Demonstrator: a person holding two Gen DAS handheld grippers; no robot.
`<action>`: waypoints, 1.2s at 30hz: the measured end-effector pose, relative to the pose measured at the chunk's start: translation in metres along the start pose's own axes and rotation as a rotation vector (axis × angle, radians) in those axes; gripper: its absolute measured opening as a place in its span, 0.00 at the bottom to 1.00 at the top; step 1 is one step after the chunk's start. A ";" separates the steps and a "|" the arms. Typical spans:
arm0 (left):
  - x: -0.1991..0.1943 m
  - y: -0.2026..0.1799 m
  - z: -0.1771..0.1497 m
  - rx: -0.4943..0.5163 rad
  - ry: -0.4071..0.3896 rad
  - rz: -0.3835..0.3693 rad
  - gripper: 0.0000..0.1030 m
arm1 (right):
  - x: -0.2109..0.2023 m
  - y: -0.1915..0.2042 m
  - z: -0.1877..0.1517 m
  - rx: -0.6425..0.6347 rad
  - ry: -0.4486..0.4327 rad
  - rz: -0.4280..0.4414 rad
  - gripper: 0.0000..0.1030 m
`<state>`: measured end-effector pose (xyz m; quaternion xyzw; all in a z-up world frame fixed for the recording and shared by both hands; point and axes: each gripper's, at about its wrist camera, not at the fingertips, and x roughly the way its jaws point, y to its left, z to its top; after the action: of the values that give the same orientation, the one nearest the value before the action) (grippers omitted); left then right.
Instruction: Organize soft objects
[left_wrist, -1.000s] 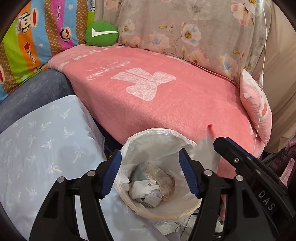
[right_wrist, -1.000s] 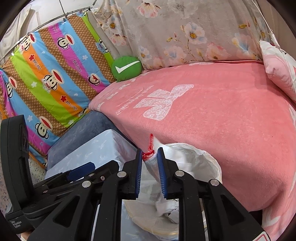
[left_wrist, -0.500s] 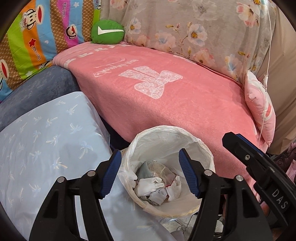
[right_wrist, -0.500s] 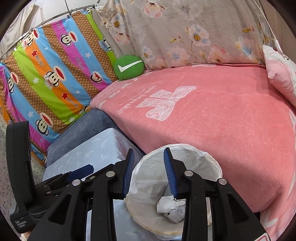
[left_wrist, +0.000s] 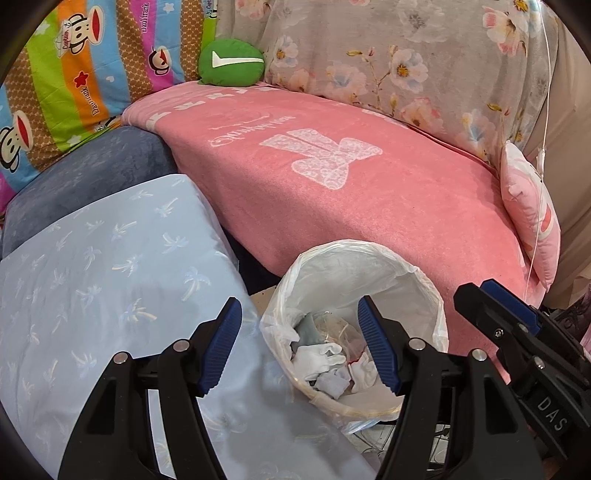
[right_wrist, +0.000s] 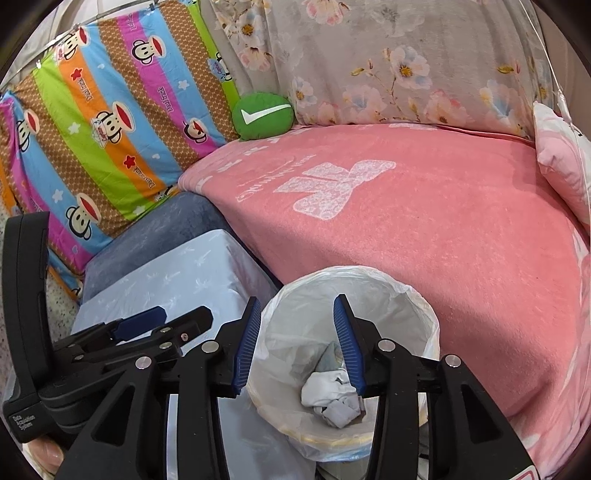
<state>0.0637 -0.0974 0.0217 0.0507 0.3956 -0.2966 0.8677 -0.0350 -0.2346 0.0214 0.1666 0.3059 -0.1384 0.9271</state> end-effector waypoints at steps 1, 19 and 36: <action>-0.002 0.001 -0.002 0.000 -0.002 0.011 0.62 | 0.000 0.001 -0.002 -0.009 0.006 -0.007 0.43; -0.026 0.014 -0.043 0.013 -0.029 0.144 0.86 | -0.010 0.011 -0.044 -0.102 0.081 -0.115 0.70; -0.028 0.017 -0.067 -0.019 -0.007 0.191 0.89 | -0.015 0.006 -0.068 -0.136 0.088 -0.189 0.94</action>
<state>0.0144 -0.0485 -0.0064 0.0789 0.3889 -0.2086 0.8939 -0.0798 -0.1999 -0.0192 0.0794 0.3692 -0.1966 0.9049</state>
